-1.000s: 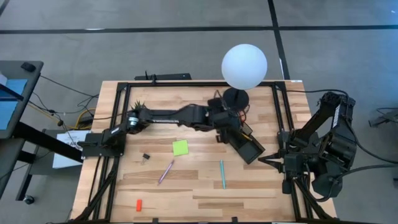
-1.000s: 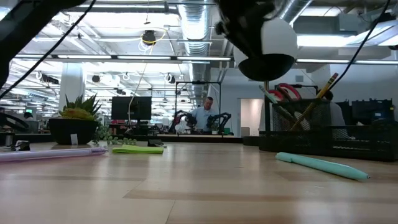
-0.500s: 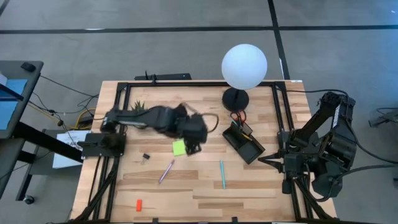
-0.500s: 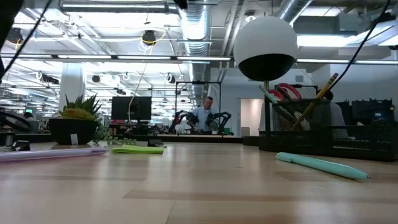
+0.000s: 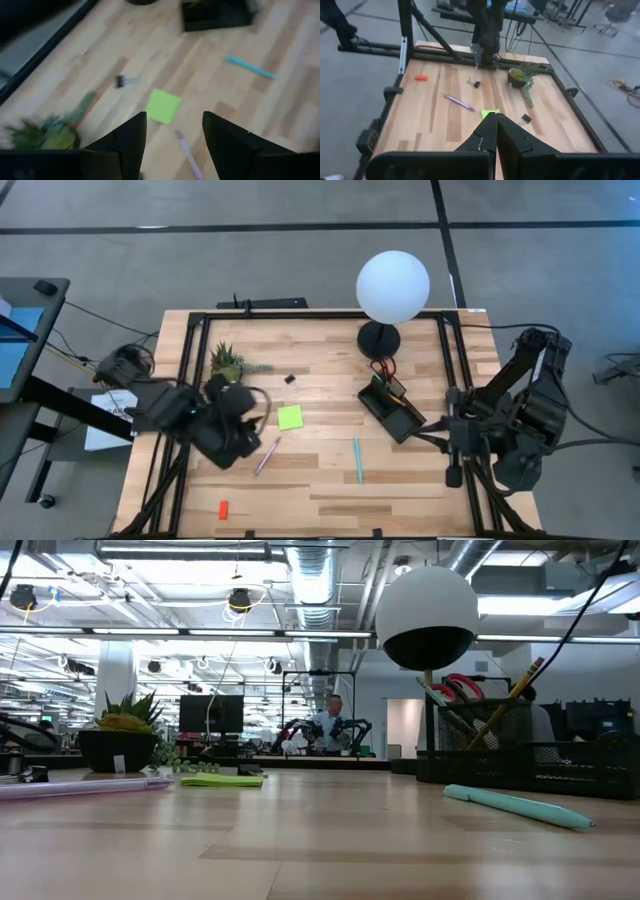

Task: Pick and place office supplies into organizer
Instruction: Put the purple pen into the black desk organizer

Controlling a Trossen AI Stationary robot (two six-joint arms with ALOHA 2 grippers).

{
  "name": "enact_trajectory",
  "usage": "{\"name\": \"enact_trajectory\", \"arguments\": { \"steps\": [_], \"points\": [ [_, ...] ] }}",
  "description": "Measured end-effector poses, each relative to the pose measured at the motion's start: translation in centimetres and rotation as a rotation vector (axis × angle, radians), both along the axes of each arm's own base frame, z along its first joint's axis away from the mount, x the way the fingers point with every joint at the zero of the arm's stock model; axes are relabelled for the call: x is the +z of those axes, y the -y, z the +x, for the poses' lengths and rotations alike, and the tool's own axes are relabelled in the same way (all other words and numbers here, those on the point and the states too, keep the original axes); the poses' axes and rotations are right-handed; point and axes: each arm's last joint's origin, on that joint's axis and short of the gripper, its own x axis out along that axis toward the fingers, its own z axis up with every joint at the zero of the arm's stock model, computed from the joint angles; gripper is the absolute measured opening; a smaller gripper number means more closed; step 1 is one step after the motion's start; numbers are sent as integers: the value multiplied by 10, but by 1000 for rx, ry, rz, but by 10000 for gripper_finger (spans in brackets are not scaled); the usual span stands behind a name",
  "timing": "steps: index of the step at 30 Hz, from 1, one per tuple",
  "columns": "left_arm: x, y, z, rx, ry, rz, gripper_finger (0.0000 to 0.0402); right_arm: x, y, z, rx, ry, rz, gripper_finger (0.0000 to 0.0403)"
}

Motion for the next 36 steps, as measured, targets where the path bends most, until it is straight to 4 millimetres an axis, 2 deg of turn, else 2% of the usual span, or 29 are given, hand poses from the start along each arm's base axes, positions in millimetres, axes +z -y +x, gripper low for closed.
{"name": "enact_trajectory", "arguments": {
  "steps": [3, 8, 12, 14, 20, 24, 30, 36],
  "points": [
    [-32, 9, -15, 47, 68, -58, 189, 3, 0, 5, -11, 19, 45, 0],
    [-92, 35, -14, -12, 189, -199, 189, 4, 3, 13, -42, 36, 74, 0],
    [-136, 46, -19, 5, 163, -224, 189, 4, 8, 19, -76, 37, 72, 0],
    [-152, 48, -23, 25, 148, -200, 189, 4, 12, 22, -96, 37, 72, 0],
    [-185, 49, -29, 12, 43, -120, 189, 5, 23, 33, -162, 44, 77, 0],
    [-205, 48, -27, 24, -22, -63, 189, 6, 30, 40, -206, 58, 91, 0],
    [-225, 54, -13, 22, -31, -38, 189, 6, 41, 49, -268, 62, 90, 0],
    [-236, 61, 4, -114, -61, -30, 189, 6, 53, 57, -364, 90, 177, 0]
  ]
}}
